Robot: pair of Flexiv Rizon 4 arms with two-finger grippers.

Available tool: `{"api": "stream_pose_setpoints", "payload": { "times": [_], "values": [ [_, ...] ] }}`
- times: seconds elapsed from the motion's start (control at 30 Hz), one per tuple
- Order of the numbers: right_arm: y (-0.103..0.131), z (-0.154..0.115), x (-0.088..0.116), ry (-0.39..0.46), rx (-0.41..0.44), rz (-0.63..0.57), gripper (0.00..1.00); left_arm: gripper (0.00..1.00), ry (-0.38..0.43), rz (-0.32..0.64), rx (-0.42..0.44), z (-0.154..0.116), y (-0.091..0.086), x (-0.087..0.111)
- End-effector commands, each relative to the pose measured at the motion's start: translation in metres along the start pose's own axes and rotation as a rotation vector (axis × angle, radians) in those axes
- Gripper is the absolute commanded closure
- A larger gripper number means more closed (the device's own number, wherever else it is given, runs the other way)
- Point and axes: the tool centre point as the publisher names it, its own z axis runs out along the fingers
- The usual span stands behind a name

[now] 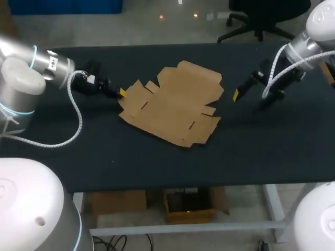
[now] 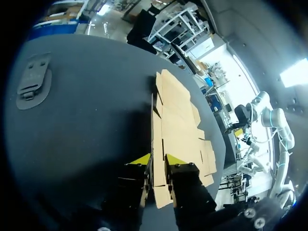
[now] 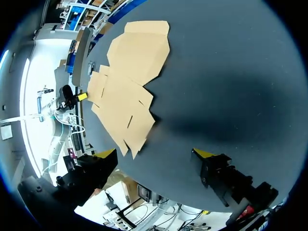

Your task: Assemble the packaging by folding the flat box into shape, placing the metal phone stand inside, and closing the box properly

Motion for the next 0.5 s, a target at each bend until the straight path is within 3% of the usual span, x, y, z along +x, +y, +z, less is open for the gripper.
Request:
{"api": "stream_pose_setpoints", "payload": {
  "times": [0.03,0.23,0.5],
  "values": [
    [0.003,-0.001,-0.001,0.004,0.012,0.000,0.00,0.00,-0.064,0.001,0.131,-0.010,0.009,0.007],
    [0.003,0.000,0.000,0.006,0.016,-0.008,0.00,0.00,-0.119,0.041,0.076,-0.024,-0.001,0.009],
    [0.001,0.000,0.000,0.009,0.024,-0.014,0.00,0.00,-0.017,0.120,-0.129,-0.035,-0.021,0.003]
  ]
}}
